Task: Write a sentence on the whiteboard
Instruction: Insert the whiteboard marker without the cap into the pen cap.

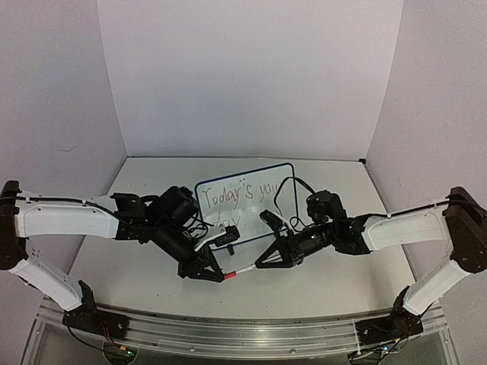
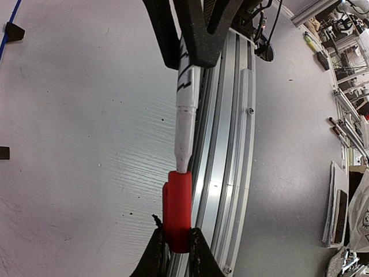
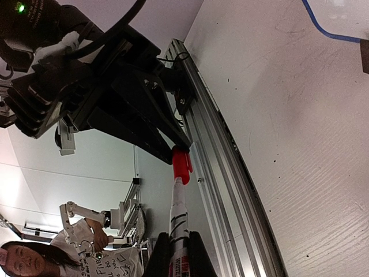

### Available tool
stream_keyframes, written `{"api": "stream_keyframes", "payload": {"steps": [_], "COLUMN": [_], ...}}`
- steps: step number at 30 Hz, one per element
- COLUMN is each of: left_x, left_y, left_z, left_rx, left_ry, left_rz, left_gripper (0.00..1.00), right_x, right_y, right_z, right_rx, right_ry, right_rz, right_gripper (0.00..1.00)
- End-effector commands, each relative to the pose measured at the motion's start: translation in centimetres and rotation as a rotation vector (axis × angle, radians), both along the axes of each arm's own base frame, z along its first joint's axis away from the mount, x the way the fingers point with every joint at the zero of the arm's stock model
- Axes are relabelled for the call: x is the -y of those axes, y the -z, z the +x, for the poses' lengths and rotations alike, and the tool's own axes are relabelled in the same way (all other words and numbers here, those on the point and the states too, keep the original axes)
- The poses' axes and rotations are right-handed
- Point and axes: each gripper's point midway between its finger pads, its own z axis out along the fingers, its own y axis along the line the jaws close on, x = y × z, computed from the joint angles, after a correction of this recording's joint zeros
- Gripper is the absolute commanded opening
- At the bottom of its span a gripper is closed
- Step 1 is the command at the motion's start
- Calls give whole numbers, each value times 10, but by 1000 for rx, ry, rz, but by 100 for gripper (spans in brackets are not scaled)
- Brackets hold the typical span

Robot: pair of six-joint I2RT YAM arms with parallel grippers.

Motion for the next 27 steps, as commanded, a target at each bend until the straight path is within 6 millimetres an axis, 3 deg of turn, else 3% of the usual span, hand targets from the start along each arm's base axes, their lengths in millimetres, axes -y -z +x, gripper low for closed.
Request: {"api": "stream_keyframes", "payload": {"steps": [1,15,27], "left_x": [10,9,14], "left_y": [-25,-37,-49], "left_z": [4,4,9], "left_rx": [51,68,77], "left_ry": [12,-3,-32], "left_rz": [-87,-133,-166], "left_gripper": [0,0,0], "right_x": [-12,-13,-18], "right_y": [-16,-16,-39], "right_z": [-1,1,1], "right_rx": [33,42,57], "right_ry": [-36,-14,-26], "right_rz": [56,57,107], "right_gripper": [0,0,0]}}
